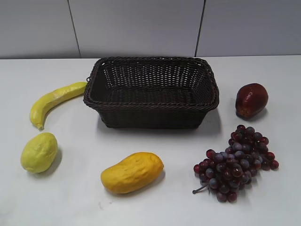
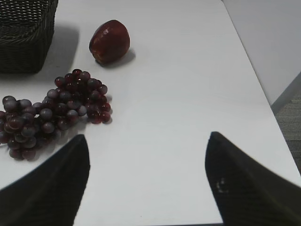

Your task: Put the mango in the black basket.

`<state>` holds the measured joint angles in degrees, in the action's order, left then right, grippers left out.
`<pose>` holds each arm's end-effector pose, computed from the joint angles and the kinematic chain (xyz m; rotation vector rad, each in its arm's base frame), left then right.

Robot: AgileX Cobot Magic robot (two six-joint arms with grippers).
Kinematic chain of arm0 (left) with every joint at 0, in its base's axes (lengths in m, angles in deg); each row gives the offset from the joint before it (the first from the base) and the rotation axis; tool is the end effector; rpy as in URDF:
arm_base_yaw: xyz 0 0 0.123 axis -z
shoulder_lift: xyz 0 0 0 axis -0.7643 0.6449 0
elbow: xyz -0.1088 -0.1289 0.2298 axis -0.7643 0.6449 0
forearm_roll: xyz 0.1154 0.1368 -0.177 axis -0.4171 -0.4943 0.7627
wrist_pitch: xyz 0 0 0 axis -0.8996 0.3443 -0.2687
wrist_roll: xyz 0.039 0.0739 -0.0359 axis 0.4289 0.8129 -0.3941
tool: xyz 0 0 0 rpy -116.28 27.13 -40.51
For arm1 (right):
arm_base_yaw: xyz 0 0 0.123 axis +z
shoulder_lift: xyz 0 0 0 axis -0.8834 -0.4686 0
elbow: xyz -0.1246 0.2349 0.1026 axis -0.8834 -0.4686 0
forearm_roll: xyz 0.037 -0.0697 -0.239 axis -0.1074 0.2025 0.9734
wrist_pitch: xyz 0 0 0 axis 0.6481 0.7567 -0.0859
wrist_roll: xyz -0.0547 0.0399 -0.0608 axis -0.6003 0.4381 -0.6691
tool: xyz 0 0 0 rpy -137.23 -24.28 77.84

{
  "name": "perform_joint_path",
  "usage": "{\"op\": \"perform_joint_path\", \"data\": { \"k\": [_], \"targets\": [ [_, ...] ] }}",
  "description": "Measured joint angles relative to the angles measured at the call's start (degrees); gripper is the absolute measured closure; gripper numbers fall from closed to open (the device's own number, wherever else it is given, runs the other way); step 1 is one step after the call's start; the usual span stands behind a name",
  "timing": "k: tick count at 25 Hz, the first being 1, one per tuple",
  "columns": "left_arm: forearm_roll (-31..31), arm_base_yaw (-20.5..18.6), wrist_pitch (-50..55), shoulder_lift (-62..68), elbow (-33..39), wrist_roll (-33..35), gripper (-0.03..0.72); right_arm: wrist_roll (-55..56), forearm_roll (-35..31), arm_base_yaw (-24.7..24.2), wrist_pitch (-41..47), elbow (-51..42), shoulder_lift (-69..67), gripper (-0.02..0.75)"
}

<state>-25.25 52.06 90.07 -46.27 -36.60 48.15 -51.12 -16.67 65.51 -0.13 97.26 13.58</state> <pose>-0.0050 0.0012 0.2719 0.1279 2.0679 0.0432 -0.0052 -0.0077 0.2795 -0.0808 2.0190 -0.0879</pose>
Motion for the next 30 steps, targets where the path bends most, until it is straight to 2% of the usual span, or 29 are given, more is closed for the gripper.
{"op": "perform_joint_path", "data": {
  "k": [20, 26, 30],
  "targets": [
    [0.2, 0.0, -1.41, 1.73, -0.64, 0.0, 0.062, -0.03, 0.0, 0.0, 0.0, 0.0, 0.0, 0.149],
    [2.78, 0.0, -15.33, 14.95, -2.5, 0.85, 0.062, -0.03, 0.0, 0.0, 0.0, 0.0, 0.0, 0.149],
    [9.69, 0.46, -22.3, 26.21, -4.07, 4.01, 0.062, -0.03, 0.0, 0.0, 0.0, 0.0, 0.0, 0.149]
  ]
}}
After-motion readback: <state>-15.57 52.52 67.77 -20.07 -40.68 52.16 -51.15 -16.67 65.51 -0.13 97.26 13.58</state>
